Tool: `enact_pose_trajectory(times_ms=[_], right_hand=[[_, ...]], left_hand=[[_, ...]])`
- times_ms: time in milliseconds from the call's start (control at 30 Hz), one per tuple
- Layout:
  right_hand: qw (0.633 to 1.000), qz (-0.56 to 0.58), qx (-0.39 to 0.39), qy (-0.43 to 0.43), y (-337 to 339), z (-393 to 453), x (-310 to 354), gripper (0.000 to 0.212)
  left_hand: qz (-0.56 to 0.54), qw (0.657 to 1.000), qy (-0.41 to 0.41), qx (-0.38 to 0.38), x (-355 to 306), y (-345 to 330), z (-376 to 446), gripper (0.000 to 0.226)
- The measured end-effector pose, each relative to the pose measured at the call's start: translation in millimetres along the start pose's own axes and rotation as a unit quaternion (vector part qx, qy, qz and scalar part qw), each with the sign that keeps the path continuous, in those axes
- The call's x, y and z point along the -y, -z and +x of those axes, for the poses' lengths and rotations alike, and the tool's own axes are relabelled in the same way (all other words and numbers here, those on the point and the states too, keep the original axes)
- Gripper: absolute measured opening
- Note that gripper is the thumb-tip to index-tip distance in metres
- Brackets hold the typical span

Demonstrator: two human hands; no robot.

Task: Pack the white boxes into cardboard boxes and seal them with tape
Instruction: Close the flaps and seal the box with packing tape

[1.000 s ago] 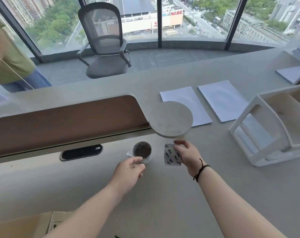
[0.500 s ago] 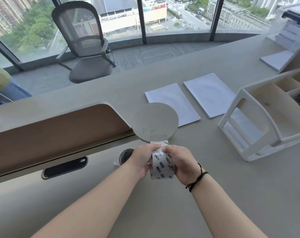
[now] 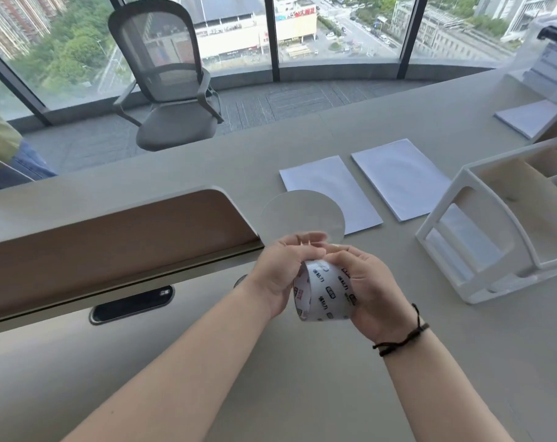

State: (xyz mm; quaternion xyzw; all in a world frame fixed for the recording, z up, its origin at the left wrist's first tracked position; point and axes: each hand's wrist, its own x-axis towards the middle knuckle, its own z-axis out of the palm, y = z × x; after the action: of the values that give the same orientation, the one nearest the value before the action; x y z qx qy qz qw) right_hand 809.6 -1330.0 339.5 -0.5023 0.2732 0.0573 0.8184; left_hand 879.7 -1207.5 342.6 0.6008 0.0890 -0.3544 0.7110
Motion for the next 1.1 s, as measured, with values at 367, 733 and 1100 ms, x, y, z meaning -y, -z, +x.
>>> enact_pose_trajectory(times_ms=[367,733,1100], right_hand=[[0.996,-0.085,0.030,0.026,-32,-62,-21,0.014],[0.970,-0.202,0.137,0.023,-142,-125,-73,0.016],[0.899,-0.374,0.228,-0.022,-274,-213,-179,0.023]], left_hand=[[0.106,0.978,-0.157,-0.092,19,32,-79,0.018],[0.246,0.902,-0.255,-0.246,41,148,-200,0.009],[-0.076,0.935,-0.195,-0.287,79,297,-339,0.003]])
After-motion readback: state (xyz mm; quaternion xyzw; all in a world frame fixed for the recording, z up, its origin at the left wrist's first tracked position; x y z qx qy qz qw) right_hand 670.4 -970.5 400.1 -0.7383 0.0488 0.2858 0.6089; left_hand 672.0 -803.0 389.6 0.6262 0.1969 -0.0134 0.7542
